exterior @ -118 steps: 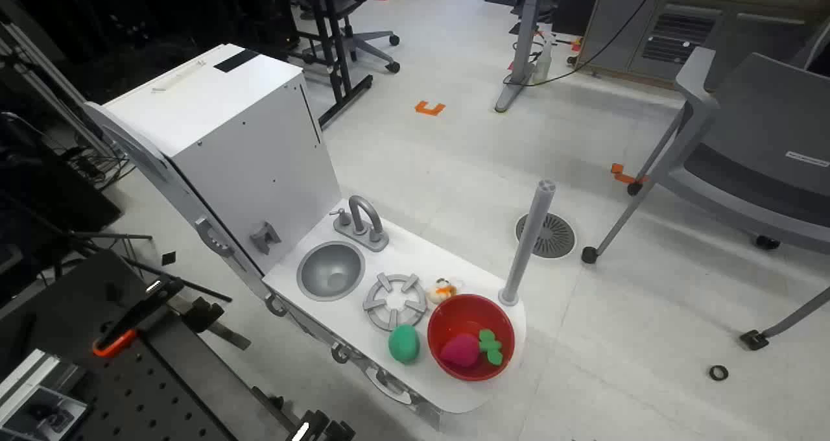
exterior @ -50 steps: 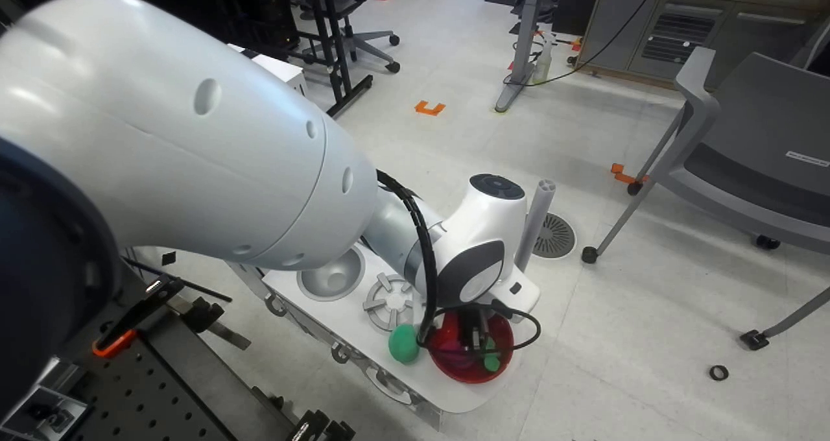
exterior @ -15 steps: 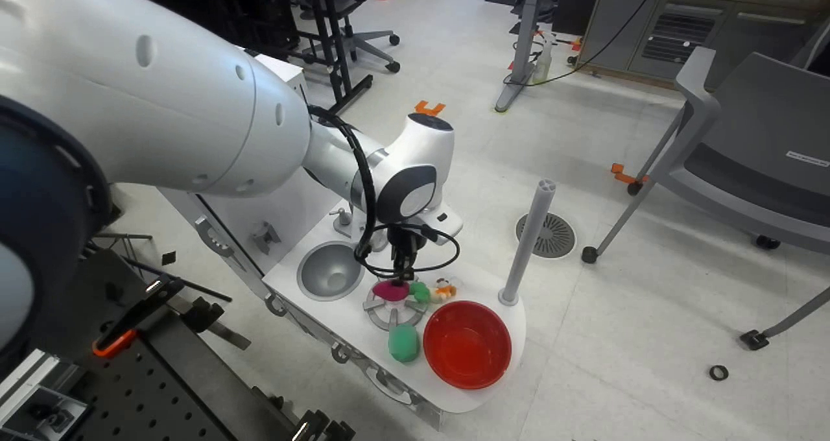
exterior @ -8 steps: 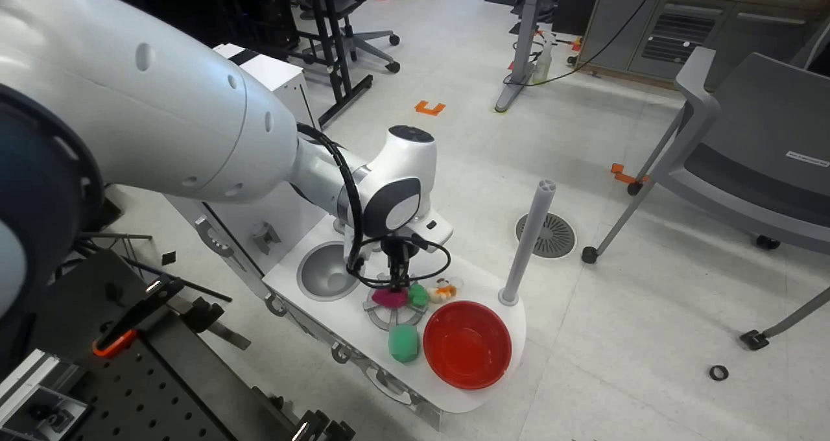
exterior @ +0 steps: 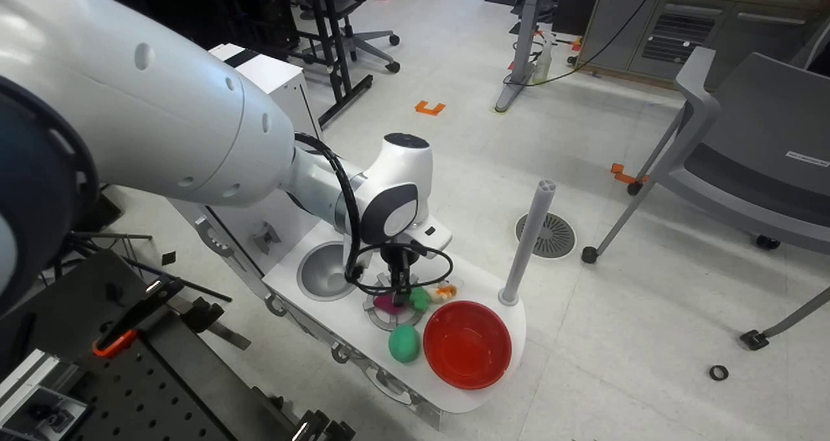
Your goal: Remove the plushy from the bowl and put it on the stove
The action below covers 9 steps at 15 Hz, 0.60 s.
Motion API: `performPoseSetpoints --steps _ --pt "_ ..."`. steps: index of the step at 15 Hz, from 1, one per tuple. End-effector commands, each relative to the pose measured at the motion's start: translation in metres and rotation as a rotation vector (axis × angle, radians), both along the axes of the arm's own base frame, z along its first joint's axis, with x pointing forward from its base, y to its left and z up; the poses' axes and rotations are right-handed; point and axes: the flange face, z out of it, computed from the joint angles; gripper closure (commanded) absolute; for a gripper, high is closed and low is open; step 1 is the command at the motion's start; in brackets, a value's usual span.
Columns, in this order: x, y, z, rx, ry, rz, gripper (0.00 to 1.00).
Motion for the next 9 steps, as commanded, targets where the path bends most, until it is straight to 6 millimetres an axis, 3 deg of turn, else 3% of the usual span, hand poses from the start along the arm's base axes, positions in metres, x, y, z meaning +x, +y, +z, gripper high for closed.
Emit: performPoseSetpoints --steps 1,5,9 --pt "0.006 0.013 0.006 0.009 0.001 0.031 0.3" --pt "0.005 -0.001 0.02 -0.034 0.022 0.083 0.0" --pt "-0.005 -0.057 0.057 -0.045 0.106 0.089 0.0"
